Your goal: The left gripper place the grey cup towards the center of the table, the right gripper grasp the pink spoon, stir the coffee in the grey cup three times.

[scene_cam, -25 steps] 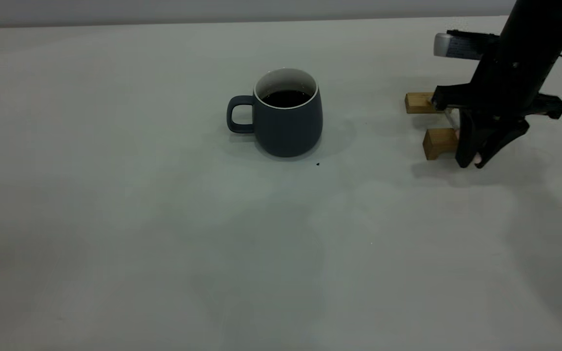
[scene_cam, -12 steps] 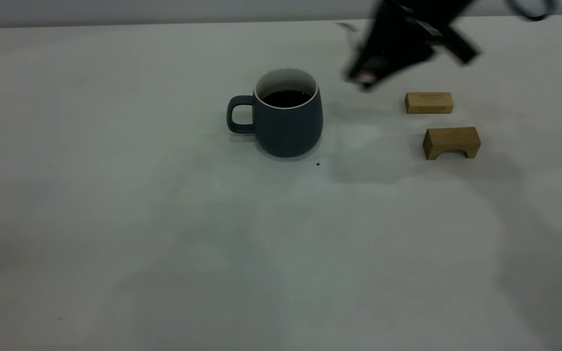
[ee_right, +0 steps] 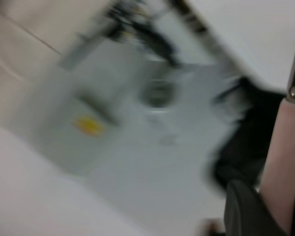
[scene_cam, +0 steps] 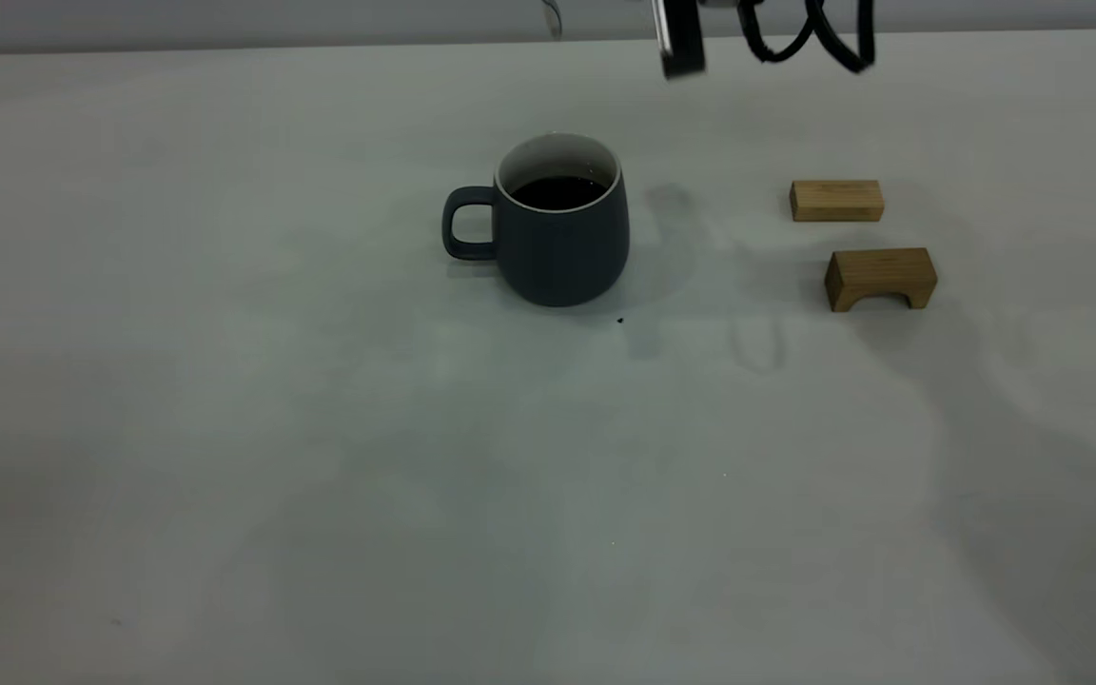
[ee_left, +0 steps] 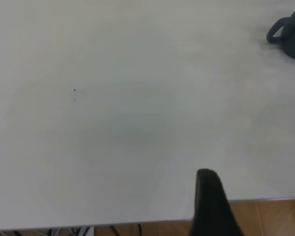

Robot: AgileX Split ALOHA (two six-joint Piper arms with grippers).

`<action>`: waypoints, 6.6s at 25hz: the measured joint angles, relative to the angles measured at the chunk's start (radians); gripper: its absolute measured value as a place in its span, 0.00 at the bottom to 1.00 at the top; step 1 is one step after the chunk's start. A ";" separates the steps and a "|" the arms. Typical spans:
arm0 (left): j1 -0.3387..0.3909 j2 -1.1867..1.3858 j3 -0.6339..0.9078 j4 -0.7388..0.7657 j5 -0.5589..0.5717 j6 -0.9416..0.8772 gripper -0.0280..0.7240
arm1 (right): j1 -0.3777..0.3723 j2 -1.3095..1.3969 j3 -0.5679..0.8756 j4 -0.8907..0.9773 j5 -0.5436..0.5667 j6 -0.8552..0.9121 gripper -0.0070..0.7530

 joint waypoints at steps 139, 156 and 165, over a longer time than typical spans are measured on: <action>0.000 0.000 0.000 0.000 0.001 0.000 0.73 | -0.040 0.306 -0.279 -0.075 -0.005 -0.272 0.58; 0.000 0.000 0.000 0.000 0.001 0.000 0.73 | 0.020 -0.312 -0.279 -0.795 -0.003 -0.743 0.29; 0.000 0.000 0.000 0.000 0.001 0.000 0.73 | 0.021 -0.698 -0.278 -1.407 0.085 -0.045 0.27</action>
